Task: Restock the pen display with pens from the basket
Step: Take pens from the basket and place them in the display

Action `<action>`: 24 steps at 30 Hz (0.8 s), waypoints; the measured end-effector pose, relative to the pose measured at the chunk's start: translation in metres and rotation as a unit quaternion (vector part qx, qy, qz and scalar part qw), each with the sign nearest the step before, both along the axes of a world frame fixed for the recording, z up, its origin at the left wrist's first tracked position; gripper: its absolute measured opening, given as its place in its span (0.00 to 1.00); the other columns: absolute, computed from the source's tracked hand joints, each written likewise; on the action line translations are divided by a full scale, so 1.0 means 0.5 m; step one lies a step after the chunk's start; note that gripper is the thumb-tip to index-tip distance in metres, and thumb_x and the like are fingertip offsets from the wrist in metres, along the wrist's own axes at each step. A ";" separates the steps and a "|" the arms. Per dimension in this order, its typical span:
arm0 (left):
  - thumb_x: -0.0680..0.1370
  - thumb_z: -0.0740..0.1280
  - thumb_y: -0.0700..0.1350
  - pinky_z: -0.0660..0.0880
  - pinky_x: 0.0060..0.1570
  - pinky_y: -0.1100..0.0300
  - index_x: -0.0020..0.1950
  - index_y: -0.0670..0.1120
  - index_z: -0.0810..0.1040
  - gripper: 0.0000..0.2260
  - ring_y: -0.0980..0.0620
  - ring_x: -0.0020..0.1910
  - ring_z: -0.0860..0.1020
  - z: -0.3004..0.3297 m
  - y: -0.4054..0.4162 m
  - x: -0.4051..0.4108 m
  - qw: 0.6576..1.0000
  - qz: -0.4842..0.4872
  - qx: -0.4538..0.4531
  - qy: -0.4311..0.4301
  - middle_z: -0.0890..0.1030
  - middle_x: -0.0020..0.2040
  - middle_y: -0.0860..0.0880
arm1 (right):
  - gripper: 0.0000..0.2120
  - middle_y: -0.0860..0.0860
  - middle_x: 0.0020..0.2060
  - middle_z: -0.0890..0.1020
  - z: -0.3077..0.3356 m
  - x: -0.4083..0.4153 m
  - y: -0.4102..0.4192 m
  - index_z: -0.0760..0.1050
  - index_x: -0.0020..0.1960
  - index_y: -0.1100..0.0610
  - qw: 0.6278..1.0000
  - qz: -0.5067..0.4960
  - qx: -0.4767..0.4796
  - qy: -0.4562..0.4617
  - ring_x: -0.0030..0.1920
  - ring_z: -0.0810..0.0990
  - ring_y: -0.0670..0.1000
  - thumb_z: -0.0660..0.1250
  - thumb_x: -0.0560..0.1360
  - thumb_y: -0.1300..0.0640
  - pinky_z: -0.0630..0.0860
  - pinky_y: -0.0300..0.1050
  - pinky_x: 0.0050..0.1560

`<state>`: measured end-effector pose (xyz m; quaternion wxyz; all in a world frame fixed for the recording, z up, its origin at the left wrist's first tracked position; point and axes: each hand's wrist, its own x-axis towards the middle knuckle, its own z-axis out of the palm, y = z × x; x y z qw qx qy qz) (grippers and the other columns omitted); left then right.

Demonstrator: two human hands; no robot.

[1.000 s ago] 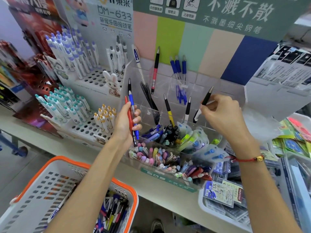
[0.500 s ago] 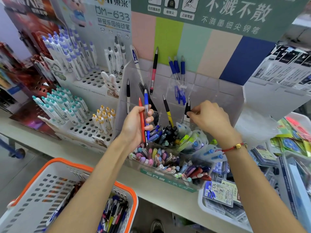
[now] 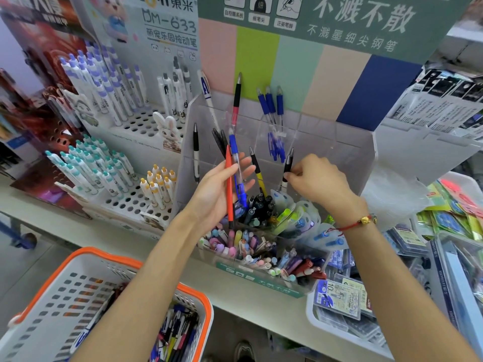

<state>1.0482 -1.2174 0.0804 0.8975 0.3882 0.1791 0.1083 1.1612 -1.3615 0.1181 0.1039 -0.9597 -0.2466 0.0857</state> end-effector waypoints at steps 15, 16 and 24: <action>0.81 0.61 0.37 0.80 0.55 0.57 0.66 0.41 0.75 0.14 0.51 0.57 0.82 0.013 -0.008 -0.003 0.991 -0.100 0.088 0.012 0.83 0.59 0.46 | 0.16 0.47 0.44 0.82 0.065 -0.055 0.034 0.80 0.59 0.50 0.961 0.037 0.256 0.094 0.46 0.80 0.46 0.63 0.79 0.43 0.71 0.38 0.40; 0.81 0.61 0.36 0.80 0.55 0.57 0.67 0.41 0.75 0.15 0.51 0.56 0.82 0.015 -0.012 -0.001 0.990 -0.110 0.090 0.013 0.83 0.58 0.45 | 0.17 0.47 0.45 0.82 0.062 -0.056 0.039 0.80 0.61 0.51 0.961 0.039 0.252 0.111 0.47 0.79 0.46 0.63 0.79 0.44 0.71 0.37 0.41; 0.83 0.57 0.41 0.76 0.60 0.57 0.61 0.47 0.77 0.11 0.52 0.57 0.81 0.026 0.003 0.007 0.990 -0.077 0.117 -0.011 0.83 0.56 0.49 | 0.04 0.50 0.44 0.79 0.070 -0.027 0.027 0.70 0.48 0.52 0.816 -0.043 0.569 0.089 0.35 0.80 0.44 0.61 0.82 0.59 0.76 0.35 0.33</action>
